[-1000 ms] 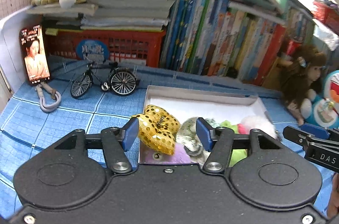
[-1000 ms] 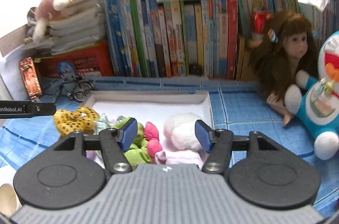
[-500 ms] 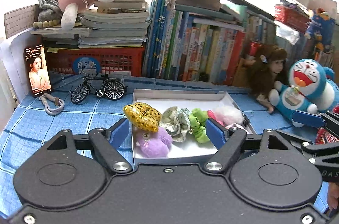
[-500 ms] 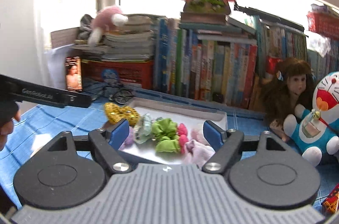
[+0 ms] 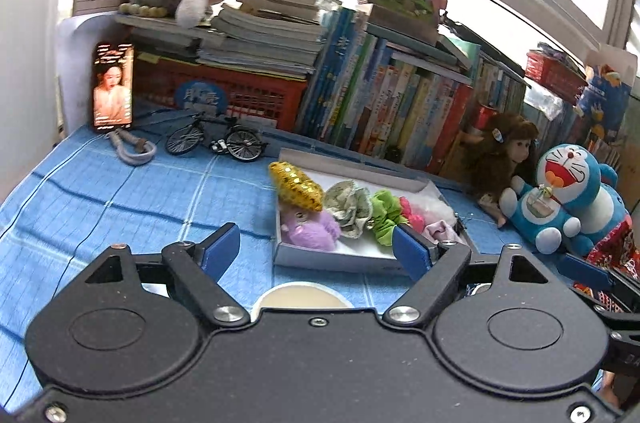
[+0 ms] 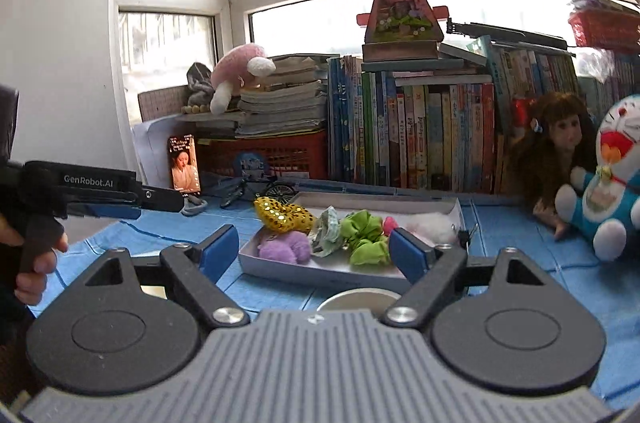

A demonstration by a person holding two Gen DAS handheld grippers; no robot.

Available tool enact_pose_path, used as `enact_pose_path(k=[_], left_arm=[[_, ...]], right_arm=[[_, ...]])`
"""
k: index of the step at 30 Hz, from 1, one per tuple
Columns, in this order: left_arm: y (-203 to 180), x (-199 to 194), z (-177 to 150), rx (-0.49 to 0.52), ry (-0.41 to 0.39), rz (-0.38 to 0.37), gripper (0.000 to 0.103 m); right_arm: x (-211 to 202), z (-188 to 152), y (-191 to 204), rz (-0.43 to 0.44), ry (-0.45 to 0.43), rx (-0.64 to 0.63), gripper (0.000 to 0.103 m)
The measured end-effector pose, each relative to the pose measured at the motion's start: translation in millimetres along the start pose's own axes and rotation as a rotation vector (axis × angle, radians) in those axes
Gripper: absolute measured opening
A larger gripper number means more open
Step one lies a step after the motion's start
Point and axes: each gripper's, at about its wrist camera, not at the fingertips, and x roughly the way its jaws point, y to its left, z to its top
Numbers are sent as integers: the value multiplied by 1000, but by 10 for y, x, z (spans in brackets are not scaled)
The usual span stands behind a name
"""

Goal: Organize soft objects
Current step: 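Withdraw both tools from the tray back toward the table, then move the left tool to the white foam cube while the right tool approaches the beige piece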

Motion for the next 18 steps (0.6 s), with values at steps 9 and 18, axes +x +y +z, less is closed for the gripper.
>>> enact_pose_path(k=[9,18], left_arm=[[323,-131,-253,-76,-24,50,83],[563,-109,-409,-77,-58,162,83]], right_arm=[[-143,-321,222,-47,-29,-59,92],[-166,-648,435,-35,-20,-100,92]])
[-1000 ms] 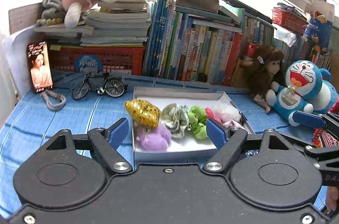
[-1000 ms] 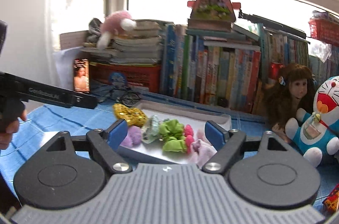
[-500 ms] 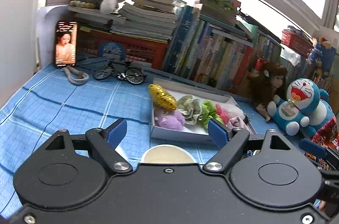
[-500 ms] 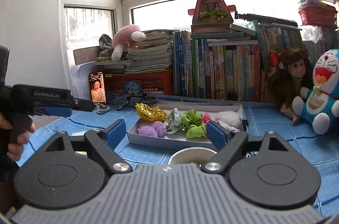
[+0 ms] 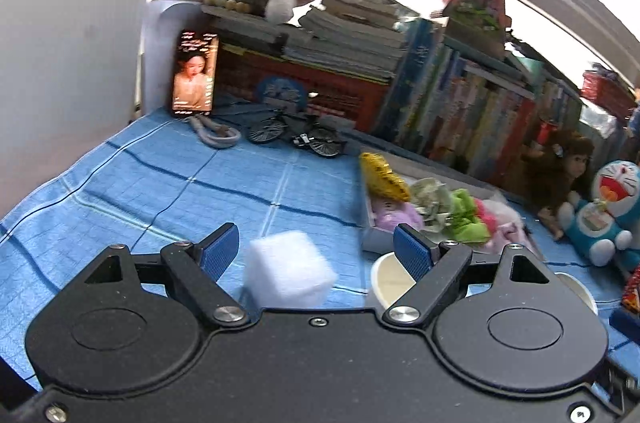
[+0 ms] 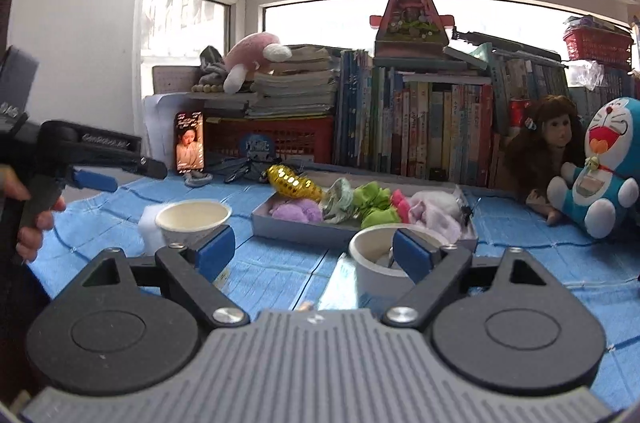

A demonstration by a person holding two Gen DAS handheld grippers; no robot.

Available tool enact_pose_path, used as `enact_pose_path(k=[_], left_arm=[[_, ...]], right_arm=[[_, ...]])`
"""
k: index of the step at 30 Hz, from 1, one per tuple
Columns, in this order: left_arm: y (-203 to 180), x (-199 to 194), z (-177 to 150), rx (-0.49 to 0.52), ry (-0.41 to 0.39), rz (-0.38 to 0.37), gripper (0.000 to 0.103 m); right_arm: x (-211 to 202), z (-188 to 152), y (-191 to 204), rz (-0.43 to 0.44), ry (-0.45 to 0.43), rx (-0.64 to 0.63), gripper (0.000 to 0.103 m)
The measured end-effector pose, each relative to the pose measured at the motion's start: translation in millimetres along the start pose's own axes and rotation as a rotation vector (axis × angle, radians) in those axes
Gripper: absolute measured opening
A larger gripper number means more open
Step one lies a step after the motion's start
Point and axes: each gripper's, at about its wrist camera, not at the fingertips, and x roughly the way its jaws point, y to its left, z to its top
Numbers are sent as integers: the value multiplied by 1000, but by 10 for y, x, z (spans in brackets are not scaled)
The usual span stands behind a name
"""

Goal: Organize soft objects
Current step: 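Move the left tool to the white foam cube while the right tool approaches the beige piece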

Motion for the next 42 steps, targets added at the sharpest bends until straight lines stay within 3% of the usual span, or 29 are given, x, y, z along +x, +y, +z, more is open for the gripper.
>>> enact_pose_path(k=[8,24,37,42], left_arm=[[160,187,-62,-57,25,36,83],[256,523,-233,-75,80,103,83],[350,417,-284,-74,53,111,84],[415,307,-304,-77,44,129,85]], right_arm=[[52,-225,202,32,48,-47,92],[205,-429,161,36,146,42,84],[333,-470,137,14,164,66,80],[406,-507,132,-4,180,92,70]])
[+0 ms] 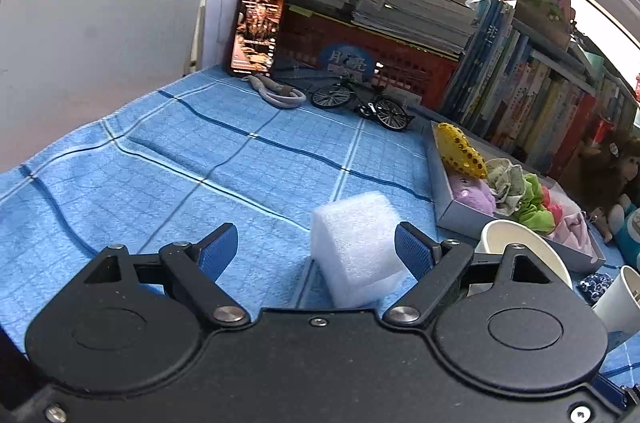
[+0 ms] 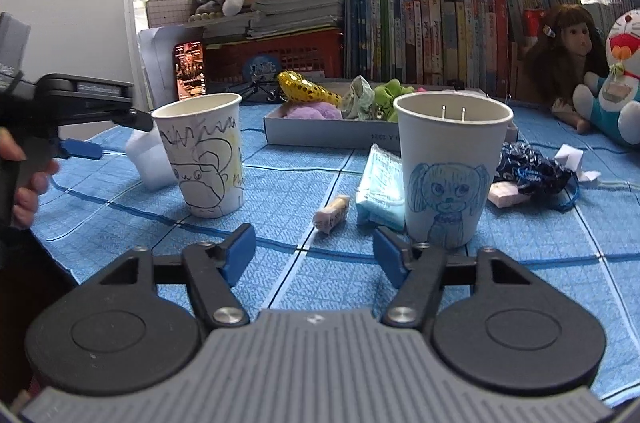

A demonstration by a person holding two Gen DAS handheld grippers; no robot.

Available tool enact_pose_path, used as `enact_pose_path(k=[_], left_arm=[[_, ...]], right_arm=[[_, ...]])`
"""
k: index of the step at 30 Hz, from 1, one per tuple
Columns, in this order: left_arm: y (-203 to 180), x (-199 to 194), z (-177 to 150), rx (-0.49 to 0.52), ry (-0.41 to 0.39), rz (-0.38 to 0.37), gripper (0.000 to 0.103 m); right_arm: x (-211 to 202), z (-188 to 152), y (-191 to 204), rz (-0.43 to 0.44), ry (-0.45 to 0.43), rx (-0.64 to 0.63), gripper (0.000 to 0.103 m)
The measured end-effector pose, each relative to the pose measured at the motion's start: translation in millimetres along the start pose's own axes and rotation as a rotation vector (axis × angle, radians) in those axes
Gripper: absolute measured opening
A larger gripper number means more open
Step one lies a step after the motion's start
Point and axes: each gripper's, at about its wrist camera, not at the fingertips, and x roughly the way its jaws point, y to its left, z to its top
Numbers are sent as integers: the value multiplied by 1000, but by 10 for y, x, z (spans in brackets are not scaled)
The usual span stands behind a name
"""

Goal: Organize soft objects
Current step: 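Move the left tool to the white foam cube while the right tool approaches the beige piece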

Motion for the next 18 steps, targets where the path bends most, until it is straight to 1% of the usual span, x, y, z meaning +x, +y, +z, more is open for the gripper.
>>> enact_pose_path(k=[6,10,16,18], left_arm=[[153,-80,-55,-15,0,30,85],[226,-99,-67,-14,-9,54,85],[342,-123,-95,-43,-4,79,85],[381,-128,-100,-50,-2,90,85]], right_arm=[[61,-8,-5,-9,-2,30,64],[108,15,11,-7,-6,46,61],[160,37,45,-12,-12,54,59],[179,41,53,-21,-9,53,54]])
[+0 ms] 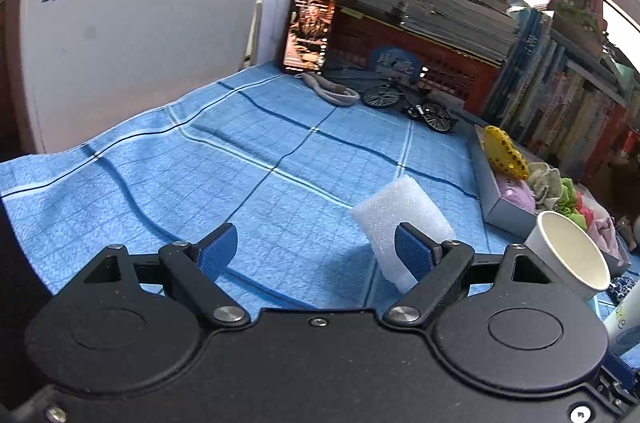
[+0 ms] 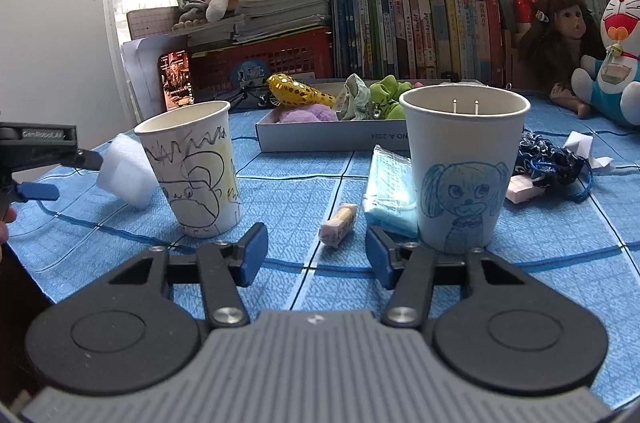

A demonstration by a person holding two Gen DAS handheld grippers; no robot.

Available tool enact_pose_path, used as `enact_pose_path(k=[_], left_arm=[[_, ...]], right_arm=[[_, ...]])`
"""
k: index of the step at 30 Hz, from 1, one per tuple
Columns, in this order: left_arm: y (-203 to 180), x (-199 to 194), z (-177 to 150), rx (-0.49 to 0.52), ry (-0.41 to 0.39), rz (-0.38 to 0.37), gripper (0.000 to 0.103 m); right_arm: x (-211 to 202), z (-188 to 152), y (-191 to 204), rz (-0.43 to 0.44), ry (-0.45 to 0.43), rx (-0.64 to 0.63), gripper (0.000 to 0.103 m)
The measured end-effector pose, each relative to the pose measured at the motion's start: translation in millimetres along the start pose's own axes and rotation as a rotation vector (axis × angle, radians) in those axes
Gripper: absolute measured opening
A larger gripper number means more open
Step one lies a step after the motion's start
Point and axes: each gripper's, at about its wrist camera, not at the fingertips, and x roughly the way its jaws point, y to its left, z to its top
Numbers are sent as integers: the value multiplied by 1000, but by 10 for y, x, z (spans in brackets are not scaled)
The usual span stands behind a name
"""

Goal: Organize soft objects
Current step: 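Move the left tool to the white foam cube while the right tool approaches the beige piece, then grasp the white foam cube with the left tool while the right tool grasps the beige piece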

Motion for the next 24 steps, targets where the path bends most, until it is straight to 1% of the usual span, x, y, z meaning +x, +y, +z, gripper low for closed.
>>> enact_pose_path(k=[3,7,8,9,10,11,13,15,17,19,21,22,23,24], left_arm=[[76,11,-19,-13,8,19,85],[168,49,-51,-28,27,41,85],[183,57,-56,-32,30,45,85],[197,63,-62,-36,34,47,85],[205,62,-68,-38,36,48,85],[213,63,-71,-40,36,49,85],[227,56,-72,-44,34,49,85],[239,46,-73,-47,32,48,85],[251,36,-76,-49,32,47,85],[257,22,-79,-54,28,39,85],[248,-5,-79,-52,17,23,85],[234,-24,-83,-46,10,14,85],[218,-39,-87,-38,4,7,85],[198,-48,-92,-27,0,-2,85]], right_arm=[[26,6,0,-7,9,4,47],[69,26,16,-25,8,4,45],[89,34,19,-32,10,5,43],[107,37,20,-38,16,7,34],[138,48,26,-52,29,7,27],[167,55,31,-64,40,7,17],[189,60,34,-67,45,11,15],[179,68,50,-49,42,-2,14],[121,65,76,-10,34,-29,14],[61,70,95,54,36,-60,14],[25,69,99,102,60,-89,16],[10,66,87,103,70,-91,17],[-3,64,73,102,80,-91,23],[-9,62,41,91,86,-83,25]])
